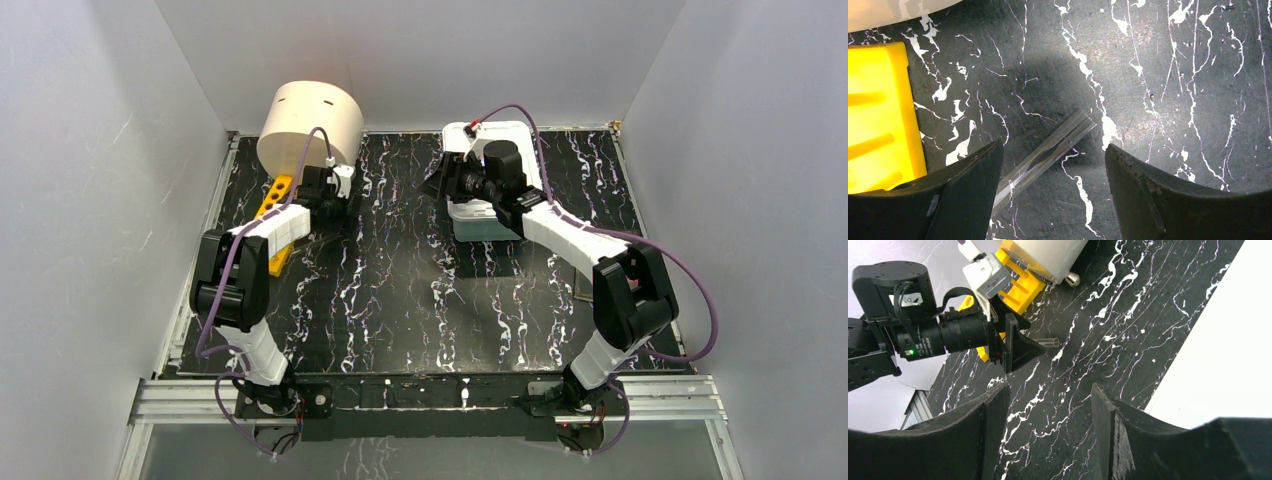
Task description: Organize the chemistry lab equipment
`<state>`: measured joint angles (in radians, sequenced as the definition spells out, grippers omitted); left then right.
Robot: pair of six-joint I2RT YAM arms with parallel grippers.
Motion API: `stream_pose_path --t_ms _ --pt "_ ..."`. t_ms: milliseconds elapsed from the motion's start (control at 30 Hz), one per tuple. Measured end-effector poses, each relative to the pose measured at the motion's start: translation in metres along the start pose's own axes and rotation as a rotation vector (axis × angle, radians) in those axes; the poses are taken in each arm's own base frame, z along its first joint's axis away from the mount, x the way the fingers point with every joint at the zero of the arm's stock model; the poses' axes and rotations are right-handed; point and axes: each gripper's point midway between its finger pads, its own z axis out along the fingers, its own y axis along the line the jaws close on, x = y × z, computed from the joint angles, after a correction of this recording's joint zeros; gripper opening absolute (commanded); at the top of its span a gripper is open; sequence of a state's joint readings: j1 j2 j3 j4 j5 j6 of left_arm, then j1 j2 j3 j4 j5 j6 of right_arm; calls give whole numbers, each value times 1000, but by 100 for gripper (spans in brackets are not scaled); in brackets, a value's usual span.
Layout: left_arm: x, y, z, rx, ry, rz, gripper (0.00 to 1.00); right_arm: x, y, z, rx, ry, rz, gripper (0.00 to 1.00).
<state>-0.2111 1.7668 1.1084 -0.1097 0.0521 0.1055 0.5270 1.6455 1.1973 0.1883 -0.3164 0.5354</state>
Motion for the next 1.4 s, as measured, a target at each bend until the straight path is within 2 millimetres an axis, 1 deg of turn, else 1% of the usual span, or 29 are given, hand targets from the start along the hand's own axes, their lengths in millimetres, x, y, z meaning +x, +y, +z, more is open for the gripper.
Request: stream_pose_path --t_ms 133,267,367,600,800,1067,1300,1400 --pt "5 -1 5 9 21 1 70 -5 1 4 -4 -7 -13 68" --pt "15 -4 11 23 60 -2 69 -4 -2 7 -1 -2 -15 68" --pt "17 -4 11 24 67 -3 68 -2 -3 7 3 5 -14 68" --pt "18 -4 11 21 70 -11 62 -2 -3 7 2 4 -15 68" --pt "29 -3 11 5 115 -51 56 -2 -3 7 3 4 -14 68" --pt "31 -3 9 -8 121 -78 50 -2 -3 7 3 5 -13 68" --pt "36 -10 5 5 135 -126 45 -2 -3 7 3 5 -10 67" --pt "37 -13 4 6 143 -143 42 -1 -3 7 4 6 -8 67"
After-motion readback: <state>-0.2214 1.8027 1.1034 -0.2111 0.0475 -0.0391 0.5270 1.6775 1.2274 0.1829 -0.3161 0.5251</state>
